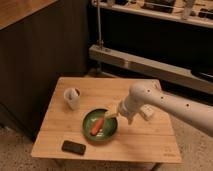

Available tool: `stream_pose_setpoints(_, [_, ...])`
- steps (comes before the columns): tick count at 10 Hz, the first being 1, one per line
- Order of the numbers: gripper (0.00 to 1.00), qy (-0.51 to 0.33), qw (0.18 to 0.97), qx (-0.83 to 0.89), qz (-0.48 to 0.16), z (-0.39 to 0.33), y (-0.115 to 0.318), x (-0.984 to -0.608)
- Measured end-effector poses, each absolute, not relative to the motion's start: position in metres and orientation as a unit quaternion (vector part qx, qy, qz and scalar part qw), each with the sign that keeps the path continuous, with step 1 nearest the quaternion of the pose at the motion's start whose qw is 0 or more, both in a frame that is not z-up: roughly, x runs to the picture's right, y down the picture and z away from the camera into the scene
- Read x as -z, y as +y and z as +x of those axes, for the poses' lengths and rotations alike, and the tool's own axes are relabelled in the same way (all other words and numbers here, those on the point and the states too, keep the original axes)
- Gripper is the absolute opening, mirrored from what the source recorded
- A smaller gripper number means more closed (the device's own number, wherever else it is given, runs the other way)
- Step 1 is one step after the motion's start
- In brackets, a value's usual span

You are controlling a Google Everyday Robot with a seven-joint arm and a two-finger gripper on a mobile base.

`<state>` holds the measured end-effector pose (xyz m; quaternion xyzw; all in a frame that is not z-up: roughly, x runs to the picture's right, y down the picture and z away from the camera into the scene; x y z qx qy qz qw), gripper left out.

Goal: Drag the ceramic bowl in a circle

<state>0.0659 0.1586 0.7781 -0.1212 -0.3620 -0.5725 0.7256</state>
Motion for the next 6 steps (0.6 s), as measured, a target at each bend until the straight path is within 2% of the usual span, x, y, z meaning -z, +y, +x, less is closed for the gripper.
stream_pose_setpoints(6, [0.8,-0.367,0.722,0.571,-0.135,0.063,0.171,-0.804])
